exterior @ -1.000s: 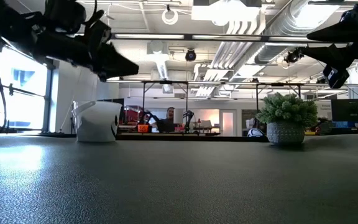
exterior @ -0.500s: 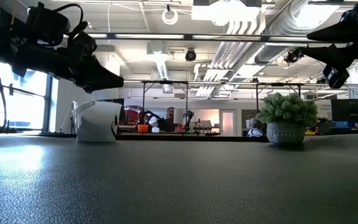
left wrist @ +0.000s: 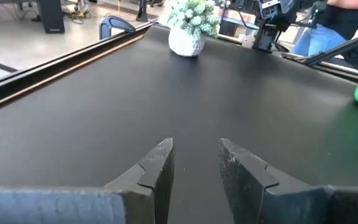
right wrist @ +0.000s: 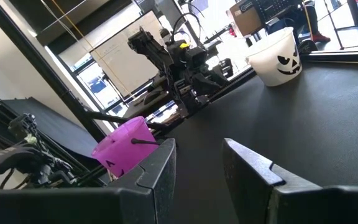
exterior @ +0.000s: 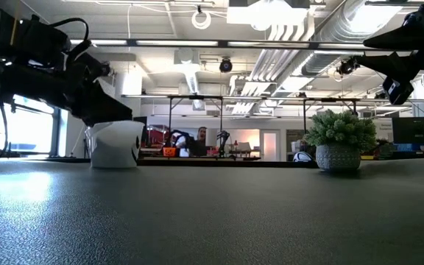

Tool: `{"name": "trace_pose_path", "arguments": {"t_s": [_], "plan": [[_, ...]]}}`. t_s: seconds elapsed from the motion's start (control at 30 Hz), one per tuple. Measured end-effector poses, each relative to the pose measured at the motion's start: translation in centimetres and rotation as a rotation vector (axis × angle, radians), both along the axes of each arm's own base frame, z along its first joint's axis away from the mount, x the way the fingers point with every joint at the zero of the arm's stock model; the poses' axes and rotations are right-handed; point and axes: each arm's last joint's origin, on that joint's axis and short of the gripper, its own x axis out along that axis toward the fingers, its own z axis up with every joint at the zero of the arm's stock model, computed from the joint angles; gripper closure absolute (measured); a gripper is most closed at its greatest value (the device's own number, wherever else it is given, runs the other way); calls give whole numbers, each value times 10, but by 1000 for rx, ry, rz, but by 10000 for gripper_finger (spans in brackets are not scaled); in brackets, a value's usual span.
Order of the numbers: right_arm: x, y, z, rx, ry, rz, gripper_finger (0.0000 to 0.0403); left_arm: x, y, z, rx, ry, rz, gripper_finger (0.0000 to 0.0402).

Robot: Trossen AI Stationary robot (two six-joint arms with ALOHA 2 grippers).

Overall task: Sort candy
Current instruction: Return to Home Position

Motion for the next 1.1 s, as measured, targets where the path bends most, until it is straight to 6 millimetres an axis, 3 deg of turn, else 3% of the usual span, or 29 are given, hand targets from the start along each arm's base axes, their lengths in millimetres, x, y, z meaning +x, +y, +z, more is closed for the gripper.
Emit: {"name": "trace_pose_path", "arguments": {"t_s": [0.37,0.63,1.1], "plan": [[0,0,0,0,0,-2,276,0,0,-1,-16,9,1,289],[0,0,0,0,0,-1,276,-10,-3,-5,-12,113,19,289],[0,0,0,0,0,1,276,-34,-10,24,141,-52,69,289]]}}
